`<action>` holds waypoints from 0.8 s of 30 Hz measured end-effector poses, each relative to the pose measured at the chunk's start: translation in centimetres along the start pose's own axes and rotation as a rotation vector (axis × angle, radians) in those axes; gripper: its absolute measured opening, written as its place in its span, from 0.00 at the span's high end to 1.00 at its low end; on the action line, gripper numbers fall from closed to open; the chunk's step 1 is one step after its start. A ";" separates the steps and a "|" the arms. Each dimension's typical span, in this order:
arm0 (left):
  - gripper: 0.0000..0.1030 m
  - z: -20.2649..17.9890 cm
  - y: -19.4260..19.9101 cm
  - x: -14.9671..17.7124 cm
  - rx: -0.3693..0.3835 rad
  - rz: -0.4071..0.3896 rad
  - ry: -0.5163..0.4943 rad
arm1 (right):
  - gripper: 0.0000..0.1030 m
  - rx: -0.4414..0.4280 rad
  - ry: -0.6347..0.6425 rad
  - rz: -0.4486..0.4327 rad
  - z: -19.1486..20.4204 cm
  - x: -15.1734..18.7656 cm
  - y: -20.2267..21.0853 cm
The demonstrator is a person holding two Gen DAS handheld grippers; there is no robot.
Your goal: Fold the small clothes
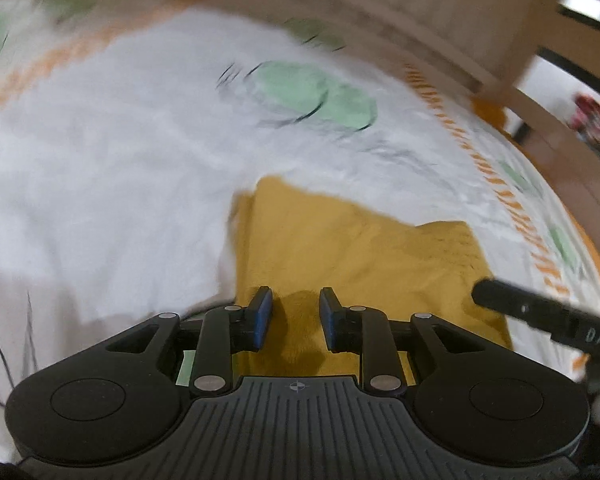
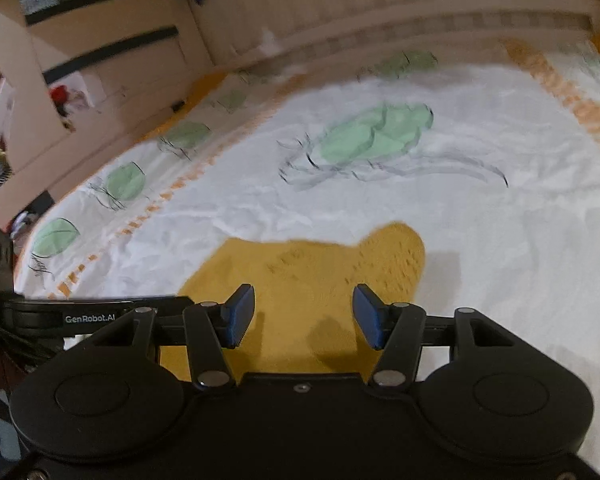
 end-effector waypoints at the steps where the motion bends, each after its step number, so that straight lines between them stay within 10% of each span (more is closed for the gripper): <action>1: 0.76 0.1 -0.1 0.0 -0.003 -0.006 0.004 | 0.41 0.012 -0.015 0.025 -0.4 0.3 -0.5; 14: 0.74 -0.8 0.9 -0.2 -0.027 -0.045 -0.056 | 0.38 0.051 -0.041 0.045 -0.9 0.9 -0.9; 24: 0.15 -2.1 4.6 0.7 -0.091 -0.154 -0.161 | 0.00 0.166 0.066 -0.159 1.5 0.0 4.5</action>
Point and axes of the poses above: each gripper's, at about its wrist camera, not at the fingertips, and y roughly against the way its jaws point, z to its left, x to its underside, the point moved 3 cm from there along -y, roughly the way its jaws point, and after that the axes turned 7 degrees about y, right-handed, at the moved point
